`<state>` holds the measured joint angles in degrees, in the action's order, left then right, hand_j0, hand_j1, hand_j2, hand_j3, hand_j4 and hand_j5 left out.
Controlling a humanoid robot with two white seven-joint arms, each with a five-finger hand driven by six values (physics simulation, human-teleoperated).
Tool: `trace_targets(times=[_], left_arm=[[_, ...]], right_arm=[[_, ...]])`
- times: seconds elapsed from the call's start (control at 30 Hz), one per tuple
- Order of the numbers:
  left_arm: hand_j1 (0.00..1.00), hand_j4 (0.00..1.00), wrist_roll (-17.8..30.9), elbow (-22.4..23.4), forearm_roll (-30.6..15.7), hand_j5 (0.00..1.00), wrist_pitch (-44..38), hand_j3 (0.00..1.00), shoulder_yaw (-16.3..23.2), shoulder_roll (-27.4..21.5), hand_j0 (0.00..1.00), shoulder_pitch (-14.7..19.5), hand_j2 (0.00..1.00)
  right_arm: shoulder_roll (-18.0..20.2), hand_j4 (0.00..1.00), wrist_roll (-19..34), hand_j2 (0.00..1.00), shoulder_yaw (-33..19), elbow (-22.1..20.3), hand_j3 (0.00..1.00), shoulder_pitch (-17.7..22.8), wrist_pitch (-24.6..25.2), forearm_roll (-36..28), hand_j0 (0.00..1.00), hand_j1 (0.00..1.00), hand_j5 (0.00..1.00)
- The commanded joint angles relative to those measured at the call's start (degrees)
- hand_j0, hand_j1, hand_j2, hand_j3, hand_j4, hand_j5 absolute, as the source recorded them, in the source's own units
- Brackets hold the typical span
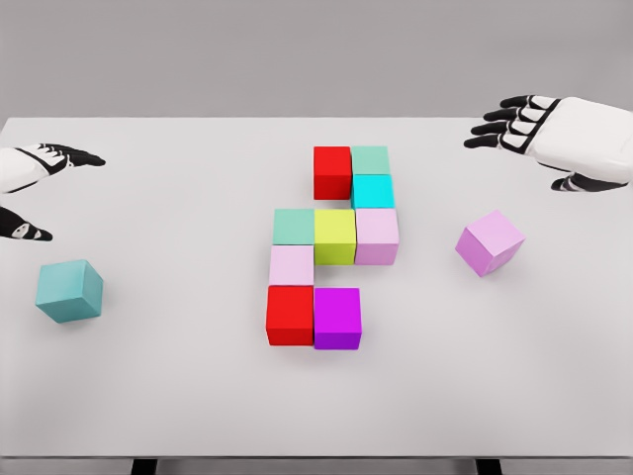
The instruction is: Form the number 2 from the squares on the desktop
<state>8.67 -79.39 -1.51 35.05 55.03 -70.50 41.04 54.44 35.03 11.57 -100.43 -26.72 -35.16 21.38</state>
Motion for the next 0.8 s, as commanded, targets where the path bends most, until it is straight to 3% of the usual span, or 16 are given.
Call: trace_targets(times=[0.0,0.07,0.17,0.27,0.3,0.37,0.5,0.77], left_arm=[[1.00,1.00,0.20,-0.06,-1.21,1.00,-0.05,1.00,-0.01,-0.07,1.00,0.00,1.00],[1.00,1.00,2.75,-0.06,-2.79,1.00,-0.05,1.00,-0.01,-0.07,1.00,0.00,1.00],[1.00,1.00,4.95,-0.50,-17.20,1.00,-0.05,1.00,6.75,-1.56,1.00,0.09,1.00],[1.00,1.00,6.97,-7.35,-23.27,1.00,-0.16,1.00,9.74,-6.40,1.00,0.18,1.00],[1.00,1.00,6.97,-13.49,-23.62,1.00,-10.59,1.00,9.83,-7.63,1.00,0.79,1.00],[1.00,1.00,6.36,-20.62,-23.89,1.00,-23.09,1.00,9.74,-9.30,1.00,1.41,1.00],[1.00,1.00,6.53,-21.16,-26.08,1.00,-30.82,1.00,9.39,-9.39,1.00,2.02,1.00],[1.00,1.00,6.36,-21.51,-26.08,1.00,-36.28,1.00,9.57,-8.77,1.00,1.85,1.00]], right_arm=[[0.05,1.00,-0.03,1.00,0.03,-0.12,1.00,0.00,0.16,-0.19,1.00,1.00,1.00],[-0.04,1.00,-0.03,1.00,0.03,0.06,1.00,-0.53,0.16,-0.28,1.00,1.00,1.00],[-0.83,1.00,-0.03,1.00,0.29,0.06,1.00,-0.70,0.16,-0.28,1.00,1.00,1.00],[-0.83,1.00,-0.03,1.00,3.63,0.50,1.00,-0.88,0.16,-0.37,1.00,1.00,1.00],[-0.74,1.00,-0.03,1.00,3.81,0.67,1.00,-0.88,0.16,-0.20,1.00,1.00,1.00],[-0.83,1.00,-0.03,1.00,4.68,3.83,1.00,-1.14,0.16,-0.63,1.00,1.00,1.00],[-0.39,1.00,-0.03,1.00,13.21,3.66,1.00,-2.37,0.16,-0.28,1.00,1.00,1.00],[-0.30,1.00,-0.03,1.00,16.02,4.80,1.00,-3.08,0.16,-0.63,1.00,1.00,1.00]])
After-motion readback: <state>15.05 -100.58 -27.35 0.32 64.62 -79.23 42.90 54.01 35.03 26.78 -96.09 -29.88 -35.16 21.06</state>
